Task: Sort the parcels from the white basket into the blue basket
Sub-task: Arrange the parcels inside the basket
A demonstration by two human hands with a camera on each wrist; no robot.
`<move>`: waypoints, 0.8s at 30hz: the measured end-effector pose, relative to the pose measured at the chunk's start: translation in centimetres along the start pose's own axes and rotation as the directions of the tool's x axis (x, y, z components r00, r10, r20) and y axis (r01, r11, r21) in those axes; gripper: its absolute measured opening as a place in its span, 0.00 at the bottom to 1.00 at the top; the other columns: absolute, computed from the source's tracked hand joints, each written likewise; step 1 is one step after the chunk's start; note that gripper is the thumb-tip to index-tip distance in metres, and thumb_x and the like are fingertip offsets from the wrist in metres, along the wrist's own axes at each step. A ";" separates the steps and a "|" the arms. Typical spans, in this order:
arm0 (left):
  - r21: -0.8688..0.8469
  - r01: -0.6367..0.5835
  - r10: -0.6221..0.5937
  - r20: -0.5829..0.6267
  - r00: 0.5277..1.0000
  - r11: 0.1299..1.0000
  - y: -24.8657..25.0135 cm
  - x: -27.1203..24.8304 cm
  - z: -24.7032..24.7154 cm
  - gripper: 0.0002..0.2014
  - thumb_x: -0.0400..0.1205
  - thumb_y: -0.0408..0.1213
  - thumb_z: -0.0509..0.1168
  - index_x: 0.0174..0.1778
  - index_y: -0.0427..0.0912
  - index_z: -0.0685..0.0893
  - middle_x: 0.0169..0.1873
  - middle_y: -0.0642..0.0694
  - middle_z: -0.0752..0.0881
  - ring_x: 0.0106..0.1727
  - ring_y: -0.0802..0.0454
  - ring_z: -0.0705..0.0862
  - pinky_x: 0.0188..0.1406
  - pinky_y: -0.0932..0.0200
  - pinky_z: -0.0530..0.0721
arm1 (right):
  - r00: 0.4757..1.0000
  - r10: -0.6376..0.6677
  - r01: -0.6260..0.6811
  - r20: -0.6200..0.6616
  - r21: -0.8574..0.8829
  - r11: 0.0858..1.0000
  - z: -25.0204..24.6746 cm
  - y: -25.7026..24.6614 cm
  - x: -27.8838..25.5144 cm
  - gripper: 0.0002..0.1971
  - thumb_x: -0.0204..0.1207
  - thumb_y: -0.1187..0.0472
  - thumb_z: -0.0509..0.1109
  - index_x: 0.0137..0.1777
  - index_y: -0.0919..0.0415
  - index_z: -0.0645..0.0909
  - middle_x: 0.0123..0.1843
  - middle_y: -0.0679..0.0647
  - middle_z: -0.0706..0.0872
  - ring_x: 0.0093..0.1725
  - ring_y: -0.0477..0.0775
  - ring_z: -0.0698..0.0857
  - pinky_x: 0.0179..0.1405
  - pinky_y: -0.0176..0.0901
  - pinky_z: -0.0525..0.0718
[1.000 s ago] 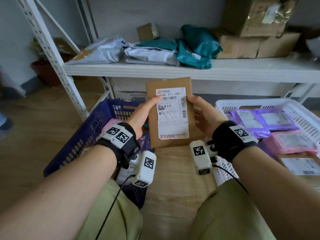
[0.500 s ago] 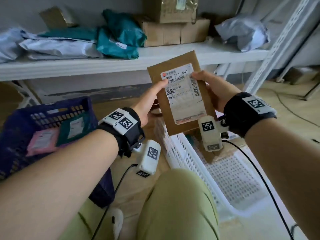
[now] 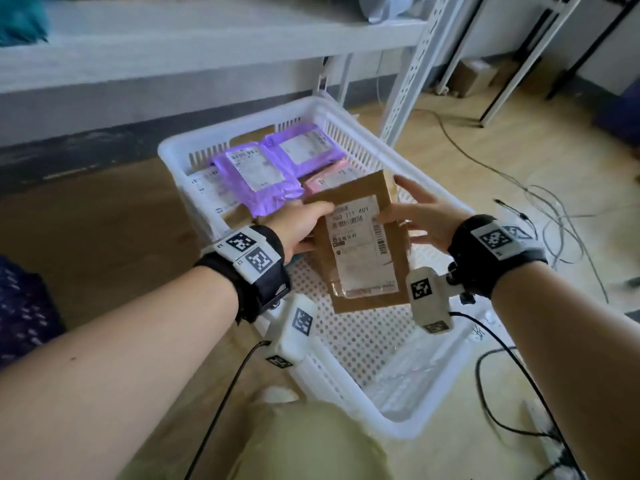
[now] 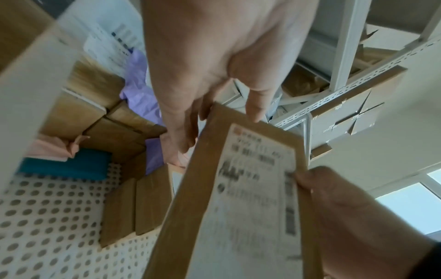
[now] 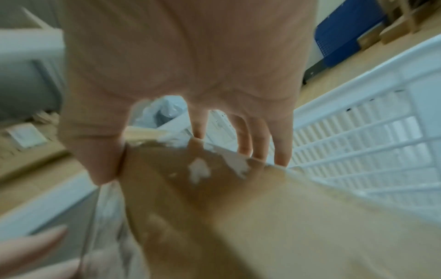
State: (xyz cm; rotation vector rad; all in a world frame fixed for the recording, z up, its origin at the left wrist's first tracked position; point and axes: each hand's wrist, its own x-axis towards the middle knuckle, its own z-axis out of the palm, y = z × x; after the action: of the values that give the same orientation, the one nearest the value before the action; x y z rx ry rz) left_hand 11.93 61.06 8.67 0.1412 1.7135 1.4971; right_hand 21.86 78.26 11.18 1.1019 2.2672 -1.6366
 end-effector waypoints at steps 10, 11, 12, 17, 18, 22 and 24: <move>0.465 -0.033 0.100 -0.120 0.988 0.885 -3.0 3.8 -2.9 0.07 0.79 0.35 0.66 0.52 0.46 0.82 0.45 0.47 0.79 0.56 0.46 0.81 0.61 0.55 0.78 | 0.927 0.316 -0.196 0.202 -0.456 0.868 6.4 8.0 5.1 0.45 0.64 0.54 0.79 0.77 0.29 0.59 0.81 0.51 0.63 0.76 0.59 0.69 0.73 0.58 0.72; 0.517 -0.034 0.108 -0.113 0.988 0.855 -3.4 3.9 -3.1 0.08 0.79 0.35 0.66 0.52 0.46 0.83 0.43 0.48 0.80 0.57 0.44 0.82 0.63 0.53 0.80 | 0.908 0.353 -0.214 0.224 -0.475 0.854 7.3 8.7 5.6 0.44 0.66 0.54 0.78 0.78 0.30 0.58 0.82 0.52 0.63 0.77 0.60 0.67 0.74 0.58 0.71; 0.569 -0.035 0.116 -0.107 0.987 0.822 -3.6 3.8 -3.2 0.08 0.78 0.36 0.66 0.52 0.47 0.84 0.43 0.48 0.82 0.58 0.44 0.83 0.63 0.51 0.81 | 0.891 0.384 -0.233 0.244 -0.480 0.846 8.2 9.5 6.1 0.44 0.68 0.55 0.77 0.79 0.33 0.58 0.82 0.52 0.62 0.78 0.60 0.67 0.74 0.56 0.71; 0.784 -0.055 0.182 -0.074 0.981 0.618 -4.2 3.7 -3.2 0.09 0.79 0.41 0.64 0.54 0.50 0.84 0.57 0.48 0.85 0.59 0.46 0.82 0.60 0.56 0.78 | 0.879 0.416 -0.192 0.232 -0.627 0.755 11.4 12.3 7.9 0.39 0.76 0.60 0.70 0.83 0.45 0.54 0.80 0.54 0.66 0.76 0.60 0.71 0.57 0.44 0.81; 0.825 -0.061 0.185 -0.054 0.981 0.562 -4.4 3.7 -3.1 0.10 0.80 0.42 0.63 0.55 0.50 0.83 0.58 0.49 0.84 0.60 0.46 0.81 0.60 0.57 0.77 | 0.884 0.410 -0.165 0.226 -0.669 0.725 11.8 12.8 8.1 0.38 0.78 0.61 0.68 0.83 0.47 0.53 0.81 0.55 0.65 0.76 0.60 0.71 0.60 0.45 0.80; 0.959 -0.064 0.195 0.010 0.981 0.276 -5.4 3.8 -3.0 0.13 0.82 0.42 0.58 0.61 0.52 0.80 0.64 0.49 0.80 0.66 0.45 0.78 0.59 0.55 0.74 | 0.880 0.400 -0.085 0.255 -0.745 0.662 13.4 13.6 8.5 0.40 0.79 0.63 0.63 0.83 0.38 0.46 0.80 0.57 0.68 0.68 0.61 0.80 0.55 0.49 0.84; 0.981 -0.063 0.213 0.023 0.977 0.184 -5.6 3.8 -2.9 0.14 0.82 0.43 0.57 0.62 0.52 0.80 0.66 0.47 0.79 0.67 0.44 0.77 0.61 0.54 0.73 | 0.883 0.367 -0.033 0.291 -0.742 0.669 14.0 13.3 8.6 0.39 0.79 0.65 0.62 0.83 0.39 0.47 0.78 0.59 0.70 0.61 0.60 0.83 0.48 0.48 0.85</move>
State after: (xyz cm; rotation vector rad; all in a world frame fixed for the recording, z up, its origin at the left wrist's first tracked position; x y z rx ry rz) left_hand 9.93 59.43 1.79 0.9370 2.5869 0.1878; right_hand 19.86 72.06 -8.94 0.6681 2.0630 -0.6471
